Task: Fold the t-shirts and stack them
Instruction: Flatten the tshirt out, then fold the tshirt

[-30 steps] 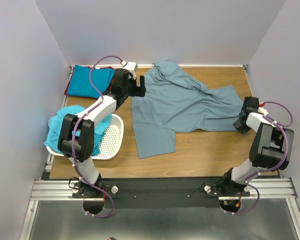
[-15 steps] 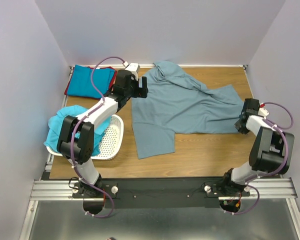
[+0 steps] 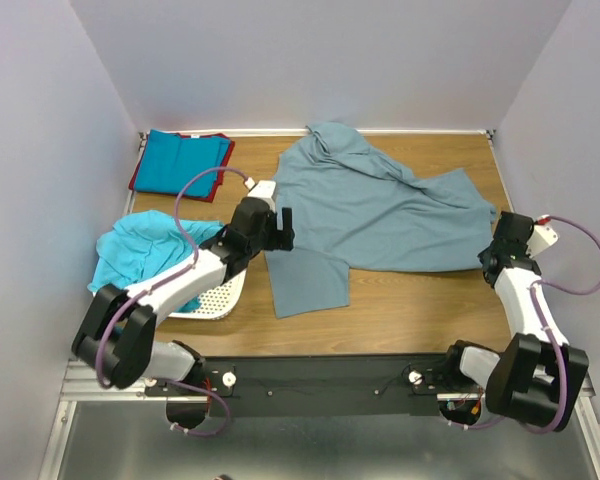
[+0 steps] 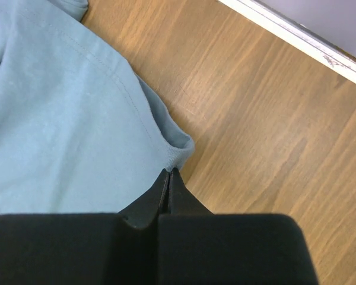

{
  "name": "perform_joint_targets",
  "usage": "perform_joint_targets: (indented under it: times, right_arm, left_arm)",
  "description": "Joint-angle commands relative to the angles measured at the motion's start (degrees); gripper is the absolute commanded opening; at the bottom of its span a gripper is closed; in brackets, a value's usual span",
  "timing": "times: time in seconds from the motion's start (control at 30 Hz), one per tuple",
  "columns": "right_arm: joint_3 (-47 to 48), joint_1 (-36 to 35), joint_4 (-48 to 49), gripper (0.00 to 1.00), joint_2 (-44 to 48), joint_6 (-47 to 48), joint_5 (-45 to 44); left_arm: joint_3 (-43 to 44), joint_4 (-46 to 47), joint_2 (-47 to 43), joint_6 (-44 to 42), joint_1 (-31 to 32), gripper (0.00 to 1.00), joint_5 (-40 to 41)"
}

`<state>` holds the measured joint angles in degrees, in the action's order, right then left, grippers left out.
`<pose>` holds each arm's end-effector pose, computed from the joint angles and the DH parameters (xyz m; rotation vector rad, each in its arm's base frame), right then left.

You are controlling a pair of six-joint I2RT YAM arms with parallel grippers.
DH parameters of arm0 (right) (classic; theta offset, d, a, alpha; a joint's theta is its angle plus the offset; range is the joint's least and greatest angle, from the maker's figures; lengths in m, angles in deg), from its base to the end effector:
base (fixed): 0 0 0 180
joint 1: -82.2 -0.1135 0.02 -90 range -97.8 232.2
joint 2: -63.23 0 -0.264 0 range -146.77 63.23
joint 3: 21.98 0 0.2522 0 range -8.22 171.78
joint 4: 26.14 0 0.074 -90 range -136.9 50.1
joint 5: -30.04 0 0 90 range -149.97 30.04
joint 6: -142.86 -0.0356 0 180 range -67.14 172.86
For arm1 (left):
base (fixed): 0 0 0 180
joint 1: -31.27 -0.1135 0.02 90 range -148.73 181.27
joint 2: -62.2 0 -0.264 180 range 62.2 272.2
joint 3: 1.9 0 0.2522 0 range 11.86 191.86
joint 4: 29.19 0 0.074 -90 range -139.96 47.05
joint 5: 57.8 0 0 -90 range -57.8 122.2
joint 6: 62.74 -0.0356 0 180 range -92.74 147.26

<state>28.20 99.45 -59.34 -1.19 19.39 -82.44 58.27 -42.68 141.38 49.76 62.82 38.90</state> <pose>0.2087 -0.0791 0.2109 1.1639 2.0334 -0.3312 0.2588 -0.1540 0.2319 0.1014 2.1618 -0.4264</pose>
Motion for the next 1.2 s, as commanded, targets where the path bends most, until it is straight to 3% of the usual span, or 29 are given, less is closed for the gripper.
perform_joint_targets:
  times: [0.0, 0.23, 0.57, 0.83, 1.17]
  right_arm:
    - [-1.88, 0.32, -0.69, 0.00, 4.47, -1.95, -1.52]
    - [-1.53, 0.32, -0.77, 0.00, 6.59, -0.72, 1.38]
    - [-1.62, 0.32, -0.60, 0.00, 7.03, 0.86, 0.42]
    - [-1.80, 0.32, -0.24, 0.00, 7.29, 1.39, 1.21]
    - [-2.06, 0.41, 0.02, 0.00, 6.77, 1.66, 2.00]
  left_arm:
    - [-5.18, -2.90, -7.44, 6.84, 3.86, 0.88, 6.92]
    - [-10.81, -11.51, -15.98, 18.96, 11.59, 0.78, 11.49]
    - [-11.00, -16.96, -8.17, 29.34, 21.79, 0.74, 15.26]
    - [-11.52, -23.56, -7.81, 34.62, 25.05, 0.71, 17.82]
    - [-15.21, -23.48, -10.10, 37.18, 25.67, 0.60, 17.21]
